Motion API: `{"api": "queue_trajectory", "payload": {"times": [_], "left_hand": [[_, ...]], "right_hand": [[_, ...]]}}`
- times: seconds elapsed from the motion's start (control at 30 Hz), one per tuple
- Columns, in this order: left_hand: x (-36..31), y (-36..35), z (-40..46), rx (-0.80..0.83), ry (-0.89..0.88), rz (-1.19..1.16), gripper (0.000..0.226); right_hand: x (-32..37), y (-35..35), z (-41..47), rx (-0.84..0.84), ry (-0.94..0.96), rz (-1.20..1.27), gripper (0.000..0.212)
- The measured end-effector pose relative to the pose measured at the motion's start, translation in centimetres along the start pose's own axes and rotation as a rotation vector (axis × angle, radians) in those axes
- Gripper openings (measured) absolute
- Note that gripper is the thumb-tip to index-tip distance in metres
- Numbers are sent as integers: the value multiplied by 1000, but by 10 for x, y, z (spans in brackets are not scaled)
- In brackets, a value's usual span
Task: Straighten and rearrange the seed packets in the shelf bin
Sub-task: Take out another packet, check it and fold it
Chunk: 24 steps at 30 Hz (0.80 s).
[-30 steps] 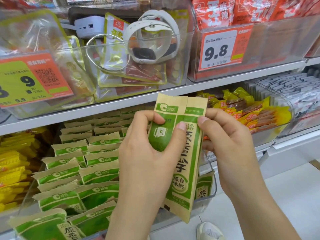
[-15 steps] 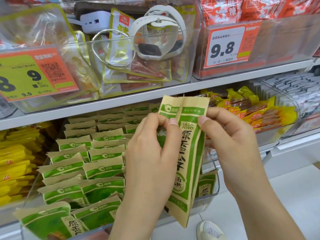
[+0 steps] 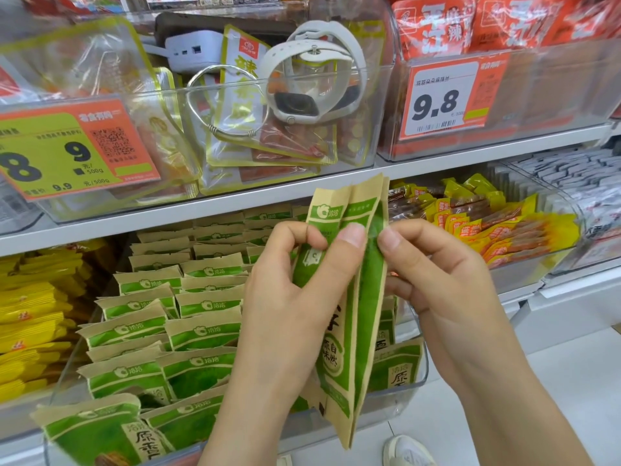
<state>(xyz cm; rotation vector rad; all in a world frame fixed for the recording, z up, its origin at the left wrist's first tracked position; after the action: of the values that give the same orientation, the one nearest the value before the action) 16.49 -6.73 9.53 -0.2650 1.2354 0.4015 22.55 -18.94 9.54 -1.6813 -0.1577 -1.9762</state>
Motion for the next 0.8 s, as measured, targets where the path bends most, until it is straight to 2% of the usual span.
{"api": "queue_trajectory", "payload": {"times": [0.07, 0.17, 0.33, 0.5, 0.63, 0.8], "left_hand": [[1, 0, 0, 13, 11, -27, 62], [3, 1, 1, 14, 27, -32, 60], [5, 3, 2, -17, 36, -40, 58], [8, 1, 3, -35, 45, -89, 46], [6, 5, 2, -132, 46, -161, 45], [6, 21, -2, -335, 48, -399, 51]], "right_hand": [[1, -2, -1, 19, 21, -18, 10], [-1, -2, -1, 21, 18, -12, 3], [-2, -3, 0, 0, 1, -28, 8], [-4, -1, 1, -20, -8, -33, 13], [-11, -3, 2, 54, -45, -45, 8], [-25, -23, -7, 366, -223, -14, 59]]}}
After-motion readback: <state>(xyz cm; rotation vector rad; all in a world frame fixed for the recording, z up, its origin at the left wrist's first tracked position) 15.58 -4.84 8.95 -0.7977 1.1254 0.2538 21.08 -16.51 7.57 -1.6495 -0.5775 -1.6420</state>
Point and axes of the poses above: each hand's wrist, its own z-axis towards the middle knuckle, its own y-axis out of the back of the hand, x = y × z, the point moved 8 cm from there along z, towards the middle knuckle, and after that the axes turned 3 degrees about -y, right-handed, at the moved point
